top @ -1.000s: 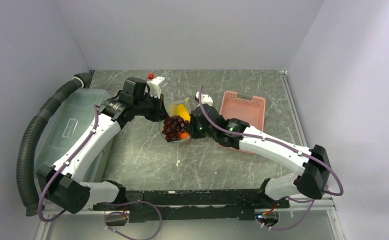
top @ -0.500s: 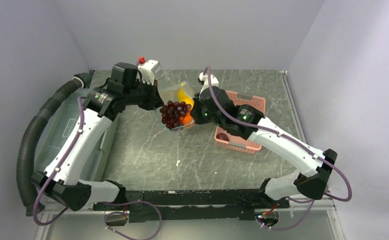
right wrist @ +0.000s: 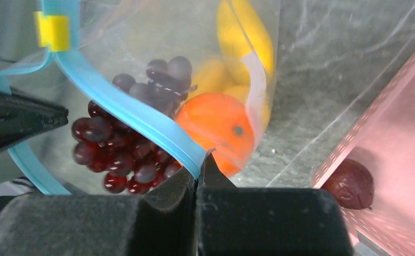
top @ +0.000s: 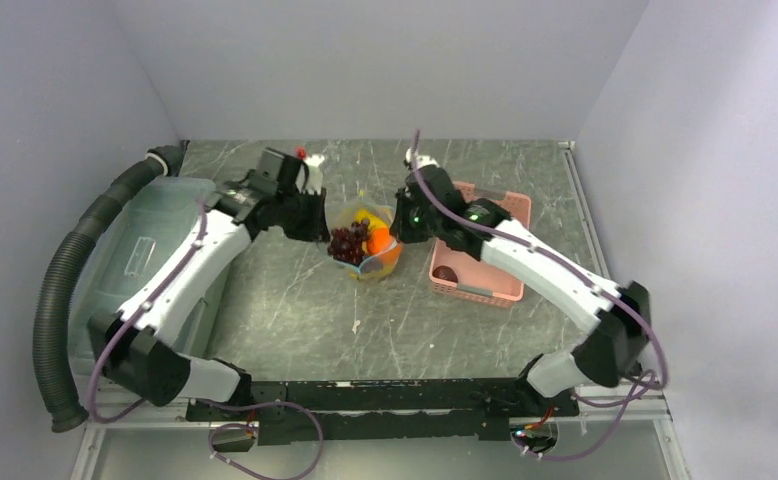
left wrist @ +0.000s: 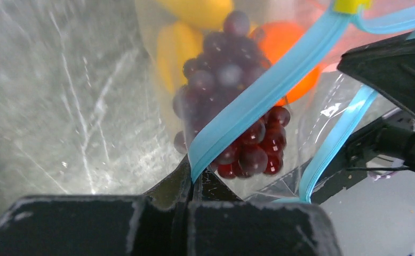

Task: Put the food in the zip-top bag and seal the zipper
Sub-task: Adjust the zipper food storage bag at the center of the board.

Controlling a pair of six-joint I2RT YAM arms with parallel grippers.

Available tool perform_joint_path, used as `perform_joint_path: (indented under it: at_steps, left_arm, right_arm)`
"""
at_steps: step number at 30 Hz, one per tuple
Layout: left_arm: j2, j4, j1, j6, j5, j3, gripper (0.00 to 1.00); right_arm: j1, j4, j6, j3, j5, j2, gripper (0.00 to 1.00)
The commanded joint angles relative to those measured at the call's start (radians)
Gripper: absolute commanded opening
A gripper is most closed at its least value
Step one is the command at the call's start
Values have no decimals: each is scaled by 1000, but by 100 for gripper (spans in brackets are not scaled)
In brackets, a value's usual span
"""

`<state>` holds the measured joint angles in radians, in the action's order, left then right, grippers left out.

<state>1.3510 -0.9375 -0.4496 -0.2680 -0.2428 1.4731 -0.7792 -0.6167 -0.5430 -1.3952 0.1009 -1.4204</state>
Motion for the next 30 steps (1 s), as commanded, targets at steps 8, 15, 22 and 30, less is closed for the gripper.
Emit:
perform_joint_path:
  at_steps: [8, 15, 22, 30]
  left_arm:
    - [140, 153, -3, -131, 18, -84, 0]
    - [113, 4, -4, -77, 40, 221, 0]
    - [104, 29, -4, -74, 53, 186, 1]
    - [209, 167, -4, -110, 15, -56, 0]
  right_arm:
    - [31, 67, -14, 17, -62, -80, 0]
    - [31, -17, 20, -107, -26, 15, 0]
    - [43, 18, 18, -41, -13, 2, 0]
    - [64, 76, -15, 54, -63, -152, 0]
